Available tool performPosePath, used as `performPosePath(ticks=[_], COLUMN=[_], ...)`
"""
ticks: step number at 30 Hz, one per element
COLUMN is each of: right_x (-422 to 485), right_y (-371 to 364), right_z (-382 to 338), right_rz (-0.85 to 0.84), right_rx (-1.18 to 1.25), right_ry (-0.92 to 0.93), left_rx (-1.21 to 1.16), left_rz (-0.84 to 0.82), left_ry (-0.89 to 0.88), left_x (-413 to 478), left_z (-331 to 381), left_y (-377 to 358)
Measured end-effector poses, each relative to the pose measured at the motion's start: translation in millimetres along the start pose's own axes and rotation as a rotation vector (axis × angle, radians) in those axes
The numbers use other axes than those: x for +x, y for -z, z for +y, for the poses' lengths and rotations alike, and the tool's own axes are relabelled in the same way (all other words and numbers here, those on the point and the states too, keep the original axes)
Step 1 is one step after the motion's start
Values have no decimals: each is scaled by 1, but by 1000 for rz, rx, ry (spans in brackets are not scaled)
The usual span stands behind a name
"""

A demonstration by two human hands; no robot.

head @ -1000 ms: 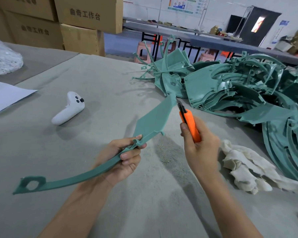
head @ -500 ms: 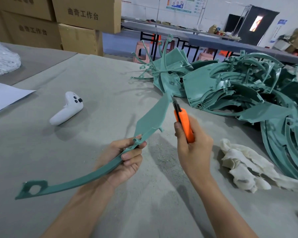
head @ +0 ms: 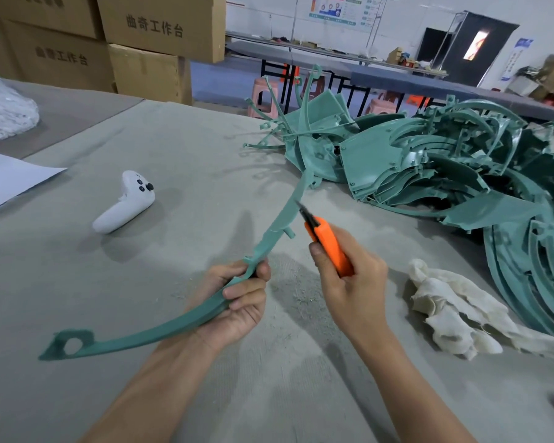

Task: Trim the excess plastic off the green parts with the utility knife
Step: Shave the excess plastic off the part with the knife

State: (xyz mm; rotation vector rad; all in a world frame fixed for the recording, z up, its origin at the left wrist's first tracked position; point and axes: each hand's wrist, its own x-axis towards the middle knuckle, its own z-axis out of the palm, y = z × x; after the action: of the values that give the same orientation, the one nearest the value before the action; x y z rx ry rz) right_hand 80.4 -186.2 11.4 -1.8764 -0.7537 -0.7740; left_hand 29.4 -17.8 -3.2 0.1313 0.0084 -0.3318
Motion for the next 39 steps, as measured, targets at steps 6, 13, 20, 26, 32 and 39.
performPosePath(ticks=[6, 13, 20, 26, 32, 39], right_x=[8, 3, 5, -2, 3, 1], right_y=[8, 12, 11, 19, 15, 18], right_z=[6, 3, -1, 0, 0, -3], right_rz=[64, -26, -45, -102, -53, -56], right_rx=[-28, 33, 9, 24, -53, 29], right_ry=[-54, 24, 20, 83, 33, 23], left_rx=[108, 107, 140, 241, 306, 367], left_rz=[22, 2, 20, 52, 89, 75], left_ry=[11, -29, 12, -38, -66, -90], left_x=[1, -3, -2, -6, -6, -8], left_z=[0, 7, 7, 12, 12, 14], left_y=[-3, -2, -4, -7, -11, -13])
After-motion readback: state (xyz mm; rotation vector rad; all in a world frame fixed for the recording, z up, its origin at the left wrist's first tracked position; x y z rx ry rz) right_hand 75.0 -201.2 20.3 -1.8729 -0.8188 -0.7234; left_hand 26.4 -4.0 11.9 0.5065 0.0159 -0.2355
